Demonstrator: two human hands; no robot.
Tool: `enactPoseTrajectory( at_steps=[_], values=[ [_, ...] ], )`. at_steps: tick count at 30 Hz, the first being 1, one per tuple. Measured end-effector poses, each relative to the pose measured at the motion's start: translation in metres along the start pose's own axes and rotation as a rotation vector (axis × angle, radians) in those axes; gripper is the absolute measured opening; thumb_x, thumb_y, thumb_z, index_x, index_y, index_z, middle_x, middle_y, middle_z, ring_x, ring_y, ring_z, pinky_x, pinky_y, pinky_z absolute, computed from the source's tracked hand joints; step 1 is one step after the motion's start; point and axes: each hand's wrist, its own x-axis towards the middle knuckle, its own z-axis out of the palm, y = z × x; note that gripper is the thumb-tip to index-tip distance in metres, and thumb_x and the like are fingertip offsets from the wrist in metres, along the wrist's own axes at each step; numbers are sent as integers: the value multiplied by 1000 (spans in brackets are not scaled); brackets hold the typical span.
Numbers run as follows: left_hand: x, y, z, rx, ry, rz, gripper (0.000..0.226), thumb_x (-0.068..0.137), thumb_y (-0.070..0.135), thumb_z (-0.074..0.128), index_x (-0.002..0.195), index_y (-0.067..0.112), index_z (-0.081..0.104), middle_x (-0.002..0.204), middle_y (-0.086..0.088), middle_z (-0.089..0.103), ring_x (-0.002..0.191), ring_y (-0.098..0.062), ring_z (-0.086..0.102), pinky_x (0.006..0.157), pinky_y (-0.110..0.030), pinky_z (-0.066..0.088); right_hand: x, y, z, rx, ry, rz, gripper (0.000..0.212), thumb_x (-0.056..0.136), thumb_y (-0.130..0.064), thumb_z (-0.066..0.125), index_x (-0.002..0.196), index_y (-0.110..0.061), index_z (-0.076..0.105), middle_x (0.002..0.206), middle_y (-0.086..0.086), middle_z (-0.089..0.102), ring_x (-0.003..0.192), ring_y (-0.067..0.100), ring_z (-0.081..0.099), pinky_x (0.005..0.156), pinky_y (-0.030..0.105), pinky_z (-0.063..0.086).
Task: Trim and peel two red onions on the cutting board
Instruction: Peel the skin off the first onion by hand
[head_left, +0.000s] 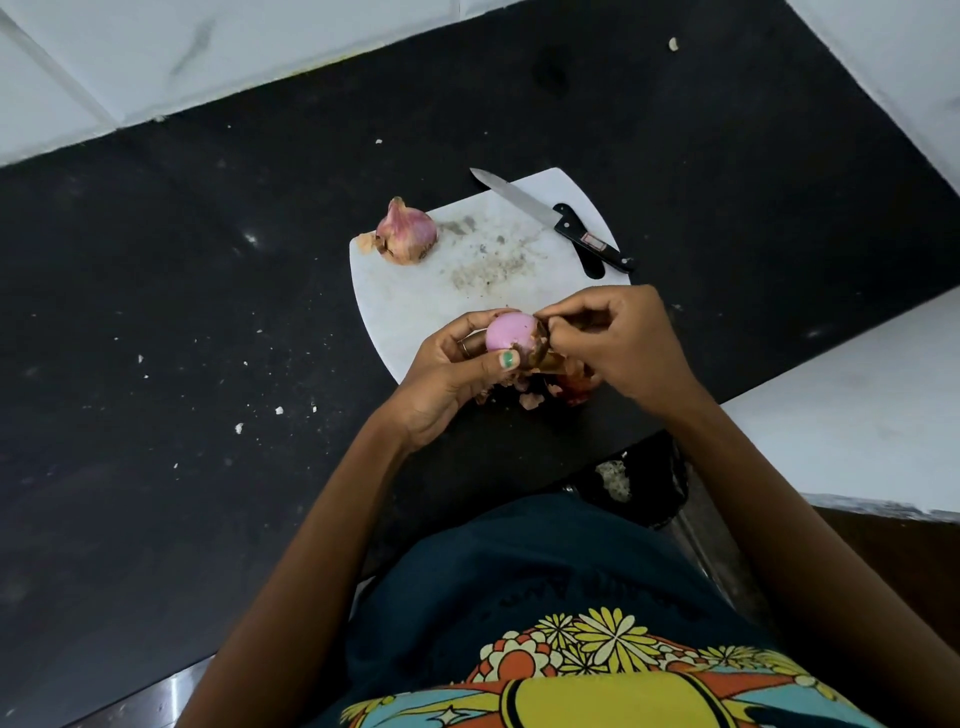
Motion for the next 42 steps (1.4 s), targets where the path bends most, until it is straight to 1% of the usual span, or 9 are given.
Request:
enactPoseTrajectory(
  at_steps=[6, 9, 13, 16, 21, 29, 36, 39, 42],
  values=[
    [1, 0, 3, -16, 7, -19, 41, 73, -5, 71, 109, 12, 61, 92, 0, 73, 84, -12, 69, 71, -20, 56, -1, -1, 1, 119, -5, 87, 12, 92, -12, 60, 91, -6, 70, 81, 1, 71, 67, 4, 66, 61, 15, 51],
    [0, 2, 3, -22, 36, -4, 41, 69, 0, 68, 108, 12, 61, 91, 1, 73, 84, -11, 69, 71, -19, 56, -6, -3, 3, 158, -9, 64, 18, 85, -20, 71, 96, -5, 69, 85, 3, 72, 72, 9, 69, 61, 17, 52],
    [0, 2, 7, -8, 64, 32, 40, 68, 3, 70, 106, 13, 61, 97, -1, 73, 88, -13, 69, 74, -21, 56, -14, -1, 16, 167, 130, -16, 14, 80, -12, 75, 92, -7, 70, 90, 1, 72, 80, 10, 70, 67, 24, 57],
    [0, 1, 11, -5, 102, 47, 41, 67, 4, 71, 106, 12, 60, 99, -3, 71, 86, -14, 69, 72, -22, 55, -17, 3, 26, 95, 252, -105, 8, 84, -10, 70, 92, -7, 71, 93, 1, 69, 87, 12, 68, 75, 33, 58],
    [0, 0, 12, 10, 120, 50, 41, 66, 6, 72, 104, 15, 61, 96, -3, 72, 85, -15, 69, 71, -22, 56, -17, 6, 35, -128, 301, -212, 9, 90, -11, 59, 92, -3, 63, 93, 0, 59, 86, 12, 59, 74, 25, 51],
    [-1, -3, 13, -61, 41, -22, 39, 68, 1, 68, 104, 15, 61, 99, -7, 66, 81, -15, 69, 68, -19, 56, -7, 18, 28, -112, 218, 26, 5, 97, -8, 47, 96, -13, 49, 93, -1, 52, 82, 7, 51, 69, 4, 37],
    [-2, -6, 12, -140, -25, -80, 35, 73, 1, 67, 105, 12, 59, 86, -4, 68, 72, -13, 68, 69, -21, 57, -3, 29, 28, -155, 177, 139, 3, 100, -13, 42, 98, -13, 43, 93, 0, 53, 79, 7, 51, 57, 4, 39],
    [-3, -6, 11, -206, -63, -114, 67, 54, 16, 90, 112, 10, 56, 91, -8, 70, 76, -16, 70, 70, -23, 58, -2, 29, 28, -182, 205, 145, 4, 100, -10, 41, 96, -11, 41, 88, 1, 53, 75, 9, 51, 53, 5, 37],
    [-5, -4, 7, -292, -91, -110, 86, 47, 26, 94, 119, 8, 52, 100, -9, 71, 85, -18, 71, 72, -24, 58, -1, 31, 18, -175, 260, 194, 5, 99, -8, 42, 95, -10, 43, 84, 0, 52, 70, 4, 49, 52, 4, 36]
  ],
)
